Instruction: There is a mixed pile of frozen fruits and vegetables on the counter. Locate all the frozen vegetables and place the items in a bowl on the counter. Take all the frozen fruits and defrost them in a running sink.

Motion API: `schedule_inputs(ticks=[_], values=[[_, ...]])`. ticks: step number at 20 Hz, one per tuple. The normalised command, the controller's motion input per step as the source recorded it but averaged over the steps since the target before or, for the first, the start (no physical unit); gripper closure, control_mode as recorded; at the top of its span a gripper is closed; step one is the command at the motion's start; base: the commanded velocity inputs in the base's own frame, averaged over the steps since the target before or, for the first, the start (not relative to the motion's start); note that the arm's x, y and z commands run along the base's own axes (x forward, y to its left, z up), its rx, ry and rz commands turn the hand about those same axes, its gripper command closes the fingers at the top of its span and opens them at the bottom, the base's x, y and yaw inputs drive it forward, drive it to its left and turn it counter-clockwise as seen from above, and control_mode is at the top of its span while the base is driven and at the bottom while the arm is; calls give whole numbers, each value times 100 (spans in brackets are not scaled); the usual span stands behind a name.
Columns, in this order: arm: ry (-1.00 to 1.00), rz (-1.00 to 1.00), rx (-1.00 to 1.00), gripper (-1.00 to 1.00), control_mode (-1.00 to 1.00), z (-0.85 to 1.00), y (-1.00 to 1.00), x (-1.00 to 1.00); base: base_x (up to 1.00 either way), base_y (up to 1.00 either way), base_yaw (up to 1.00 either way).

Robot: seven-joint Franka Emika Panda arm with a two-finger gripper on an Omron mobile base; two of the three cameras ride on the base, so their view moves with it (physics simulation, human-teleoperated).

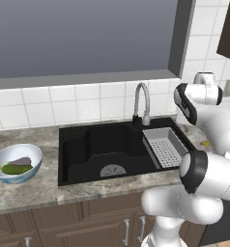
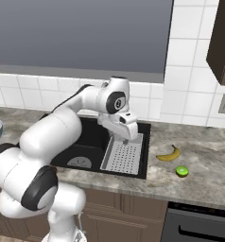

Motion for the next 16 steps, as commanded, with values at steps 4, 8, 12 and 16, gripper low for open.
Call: schedule_inputs(ticks=[4,8,12,16], values=[[0,-6,-2,-100,-100,-6,-31,10,0,0,0],[1,-6,-3,-100,-100,-6,-30,13,0,0,0],[0,-6,-3,-100,-100,-9,-32,13,0,0,0],[0,-6,-2,-100,-100,-12,-28,15,0,0,0]])
